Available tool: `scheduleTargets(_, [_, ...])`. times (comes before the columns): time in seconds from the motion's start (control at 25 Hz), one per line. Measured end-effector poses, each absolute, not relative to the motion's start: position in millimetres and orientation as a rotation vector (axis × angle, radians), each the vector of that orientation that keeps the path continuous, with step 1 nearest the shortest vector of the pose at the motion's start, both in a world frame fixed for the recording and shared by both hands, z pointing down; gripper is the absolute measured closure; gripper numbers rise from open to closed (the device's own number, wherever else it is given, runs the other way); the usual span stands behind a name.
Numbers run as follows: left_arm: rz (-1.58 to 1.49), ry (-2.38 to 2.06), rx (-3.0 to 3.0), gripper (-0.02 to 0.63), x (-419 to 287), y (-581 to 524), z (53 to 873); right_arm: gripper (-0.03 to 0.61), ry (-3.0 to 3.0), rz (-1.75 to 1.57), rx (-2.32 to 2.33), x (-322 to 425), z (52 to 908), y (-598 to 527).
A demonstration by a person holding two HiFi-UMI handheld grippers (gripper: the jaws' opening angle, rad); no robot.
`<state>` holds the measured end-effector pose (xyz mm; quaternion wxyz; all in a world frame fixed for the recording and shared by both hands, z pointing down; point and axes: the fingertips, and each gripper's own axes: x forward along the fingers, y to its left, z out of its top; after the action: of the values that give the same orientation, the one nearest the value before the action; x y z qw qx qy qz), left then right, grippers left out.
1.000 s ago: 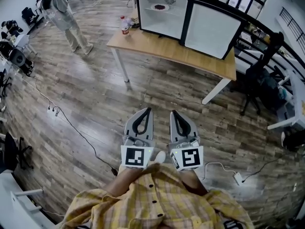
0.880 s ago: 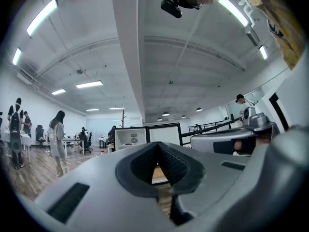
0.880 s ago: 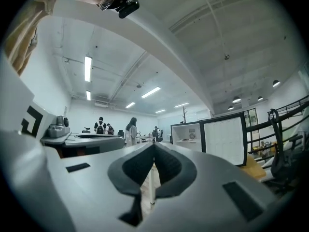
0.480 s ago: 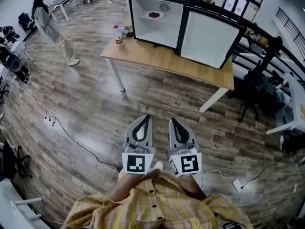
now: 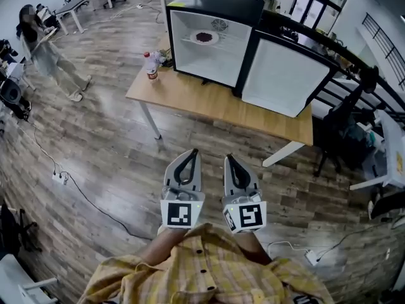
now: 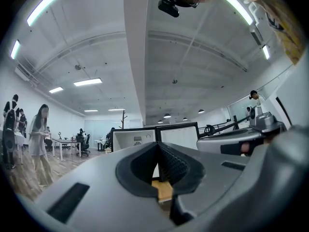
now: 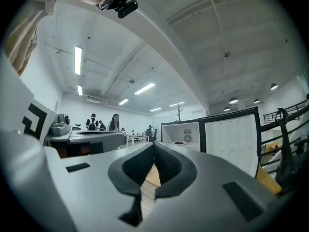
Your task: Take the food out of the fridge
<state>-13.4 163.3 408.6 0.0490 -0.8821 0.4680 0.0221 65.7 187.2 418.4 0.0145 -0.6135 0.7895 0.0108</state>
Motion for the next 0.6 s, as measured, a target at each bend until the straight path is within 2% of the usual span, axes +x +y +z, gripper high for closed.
scheduleTargets(0.6, [0.035, 1.366, -2.697, 0.607, -46, -24, 400, 0.571, 2.404, -0.008, -1.978, 37, 408, -1])
